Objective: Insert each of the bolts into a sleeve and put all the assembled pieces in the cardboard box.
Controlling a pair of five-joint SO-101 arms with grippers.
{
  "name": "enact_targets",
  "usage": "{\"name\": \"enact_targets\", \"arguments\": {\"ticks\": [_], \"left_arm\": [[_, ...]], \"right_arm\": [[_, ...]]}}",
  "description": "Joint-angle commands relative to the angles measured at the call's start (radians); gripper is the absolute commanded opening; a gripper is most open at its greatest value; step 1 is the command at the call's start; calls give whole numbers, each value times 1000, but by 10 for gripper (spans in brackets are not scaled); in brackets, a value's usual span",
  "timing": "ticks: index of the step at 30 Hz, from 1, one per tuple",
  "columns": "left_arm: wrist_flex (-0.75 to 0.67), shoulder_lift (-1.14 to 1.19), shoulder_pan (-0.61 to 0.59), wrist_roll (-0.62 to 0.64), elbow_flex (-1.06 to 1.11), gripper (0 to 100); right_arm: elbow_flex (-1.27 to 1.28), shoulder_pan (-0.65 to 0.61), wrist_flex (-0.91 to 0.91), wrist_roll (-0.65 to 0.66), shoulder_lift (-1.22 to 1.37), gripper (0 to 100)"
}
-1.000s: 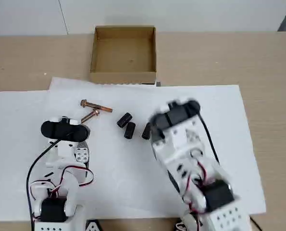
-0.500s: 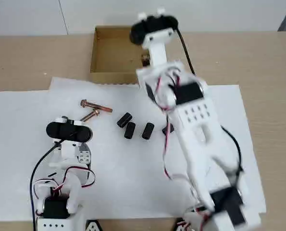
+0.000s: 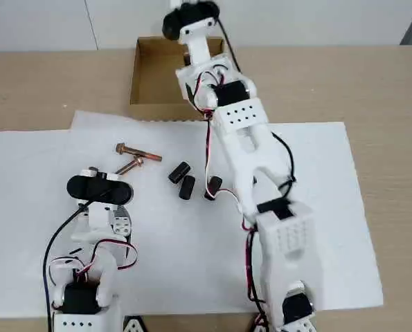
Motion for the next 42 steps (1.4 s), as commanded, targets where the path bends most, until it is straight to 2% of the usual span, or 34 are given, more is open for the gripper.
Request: {"name": "enact_targets", "arguments": {"ticks": [1, 6, 12, 19, 26, 31, 37, 40, 42], "left_arm": [[-3, -11, 0, -5, -4, 7], [-3, -11, -2, -5, -4, 7], [-3, -11, -2, -5, -4, 7], [-3, -11, -2, -5, -4, 7], [-3, -11, -3, -2, -4, 7], [-3, -11, -5, 0, -4, 7], [-3, -11, 0, -3, -4, 7], [-3, -11, 0, -3, -4, 7], [-3, -11, -2, -3, -4, 7]], "right_arm": [[-158, 7, -59, 17, 64, 4], [-264, 8, -68, 72, 189, 10], [-327, 7, -36, 72, 243, 163], [-367, 10, 27, 74, 240, 115], [-657, 1, 349, 74, 240, 9], [-896, 1, 608, 74, 245, 4], [-908, 1, 840, 71, 200, 4], [-908, -1, 889, 58, 194, 4], [-908, -1, 897, 2, 183, 4]]}}
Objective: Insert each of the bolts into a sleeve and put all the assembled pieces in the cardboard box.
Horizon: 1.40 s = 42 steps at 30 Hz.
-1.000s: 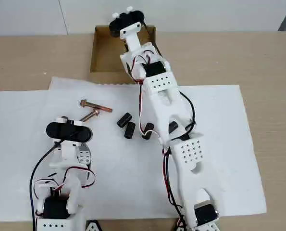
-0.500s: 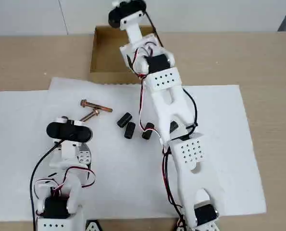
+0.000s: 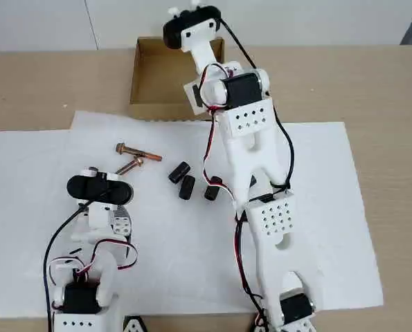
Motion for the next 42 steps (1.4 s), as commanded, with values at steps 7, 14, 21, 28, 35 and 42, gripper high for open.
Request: {"name": "enact_targets", "arguments": {"ticks": [7, 14, 21, 28, 35, 42], "left_arm": [[0, -11, -2, -3, -5, 7], [0, -11, 0, -3, -5, 7], [0, -11, 0, -3, -5, 7], [0, -11, 0, -3, -5, 7], [2, -11, 0, -3, -5, 7], [2, -11, 0, -3, -5, 7]], "right_arm": [[-3, -2, 42, -143, -186, 4], [410, -2, 42, -242, -470, 4], [858, -2, 38, -379, -743, 4], [1085, 1, 38, -520, -869, 5], [1247, 5, 38, -635, -891, 7], [1312, 10, 21, -709, -881, 12]]}}
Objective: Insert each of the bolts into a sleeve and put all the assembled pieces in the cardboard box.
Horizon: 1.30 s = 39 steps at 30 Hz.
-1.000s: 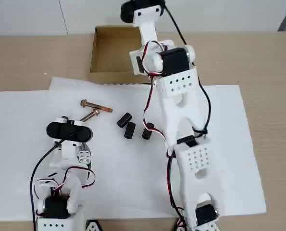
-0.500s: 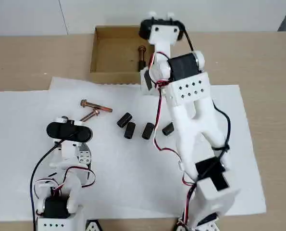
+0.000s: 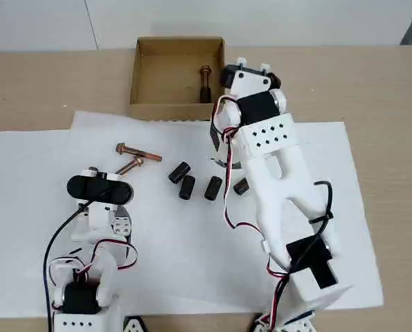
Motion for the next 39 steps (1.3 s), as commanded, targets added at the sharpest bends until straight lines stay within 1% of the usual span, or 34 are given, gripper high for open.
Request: {"name": "enact_targets", "arguments": {"ticks": [1, 5, 7, 11, 15, 22, 30, 39], "left_arm": [[2, -11, 0, -3, -5, 7], [2, -11, -3, 0, -5, 7], [2, -11, -3, 0, -5, 7], [2, -11, -3, 0, -5, 7], [2, -11, -5, 0, -5, 7], [3, -11, -5, 2, -5, 7], [3, -11, -5, 2, -5, 7], [3, -11, -5, 2, -5, 7]], "right_arm": [[15, 15, -10, -23, -47, 24], [68, 42, -15, -26, -47, 132], [81, 53, -16, -26, -45, 165], [86, 56, -28, -26, -13, 165], [80, 56, -33, -26, 71, 165], [80, 67, -120, -26, 189, 165], [80, 68, -147, -26, 271, 165], [80, 81, -225, -18, 328, 165]]}}
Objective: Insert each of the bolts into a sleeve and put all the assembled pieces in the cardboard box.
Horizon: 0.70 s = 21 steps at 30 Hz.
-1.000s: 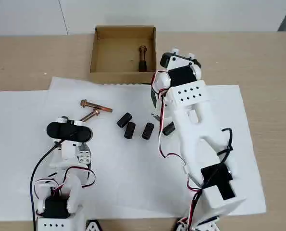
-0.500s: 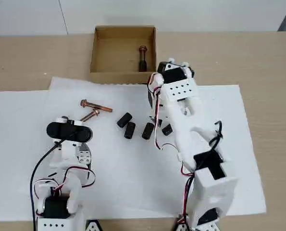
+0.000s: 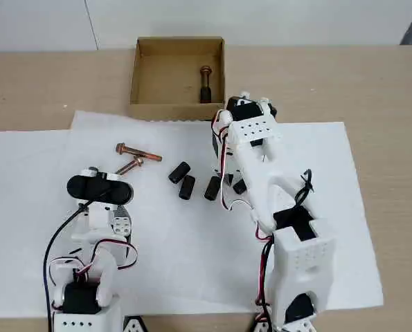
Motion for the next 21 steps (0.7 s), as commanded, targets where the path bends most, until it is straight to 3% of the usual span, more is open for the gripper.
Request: {"name": "enact_targets", "arguments": {"ticks": [1, 6, 10, 21], "left_arm": [[3, -11, -5, 2, -5, 7], [3, -11, -5, 2, -5, 7], [3, -11, -5, 2, -5, 7], [3, -11, 0, -3, -5, 7]], "right_arm": [[-5, 27, -35, 0, 4, 165], [-5, 42, -28, 0, 22, 149], [-5, 41, -36, 37, 22, 0], [-107, 33, 84, 48, -84, 3]]}}
